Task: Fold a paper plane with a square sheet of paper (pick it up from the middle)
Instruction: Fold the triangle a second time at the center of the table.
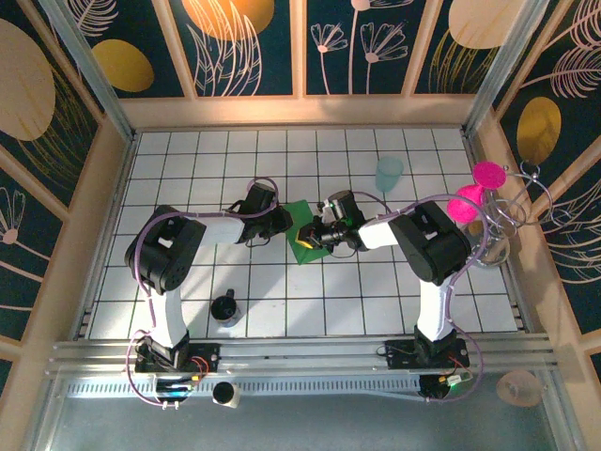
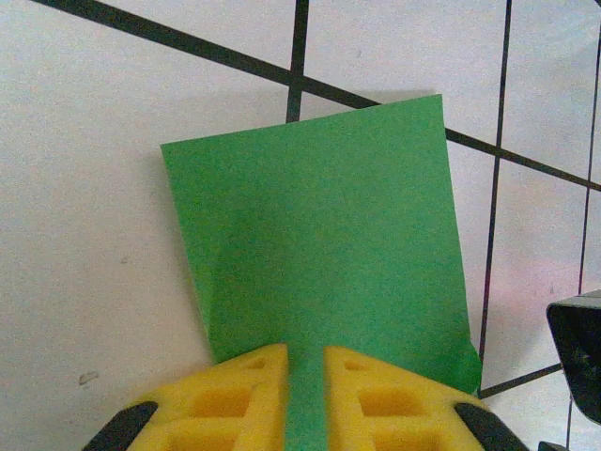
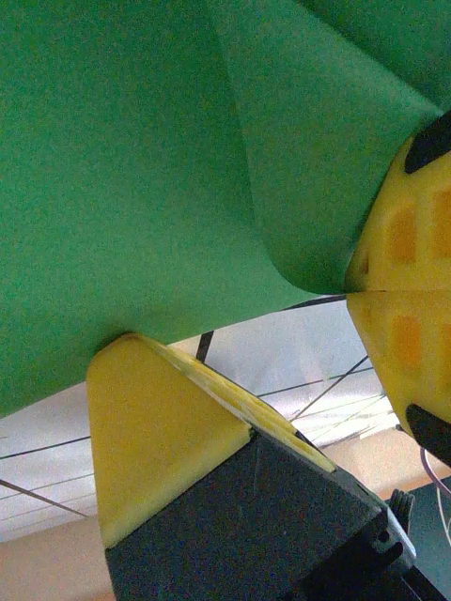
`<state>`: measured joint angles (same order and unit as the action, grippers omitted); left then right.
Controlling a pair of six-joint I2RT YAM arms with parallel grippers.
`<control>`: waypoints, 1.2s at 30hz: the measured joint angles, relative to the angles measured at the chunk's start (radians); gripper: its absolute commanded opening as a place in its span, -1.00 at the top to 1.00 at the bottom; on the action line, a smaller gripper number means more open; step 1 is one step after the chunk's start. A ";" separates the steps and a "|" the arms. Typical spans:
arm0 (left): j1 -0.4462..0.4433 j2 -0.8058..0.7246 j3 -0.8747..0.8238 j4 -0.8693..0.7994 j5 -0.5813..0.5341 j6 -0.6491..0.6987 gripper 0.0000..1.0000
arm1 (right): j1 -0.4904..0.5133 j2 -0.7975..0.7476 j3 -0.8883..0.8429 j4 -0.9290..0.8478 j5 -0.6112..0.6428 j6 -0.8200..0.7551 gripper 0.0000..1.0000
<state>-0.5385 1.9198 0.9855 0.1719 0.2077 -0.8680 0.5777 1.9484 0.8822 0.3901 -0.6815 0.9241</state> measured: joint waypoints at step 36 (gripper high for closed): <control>0.000 0.000 0.000 0.000 0.000 0.000 0.62 | 0.000 0.016 0.000 0.026 0.011 0.029 0.93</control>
<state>-0.5385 1.9198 0.9855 0.1719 0.2077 -0.8680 0.5774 1.9648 0.8818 0.4160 -0.6708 0.9531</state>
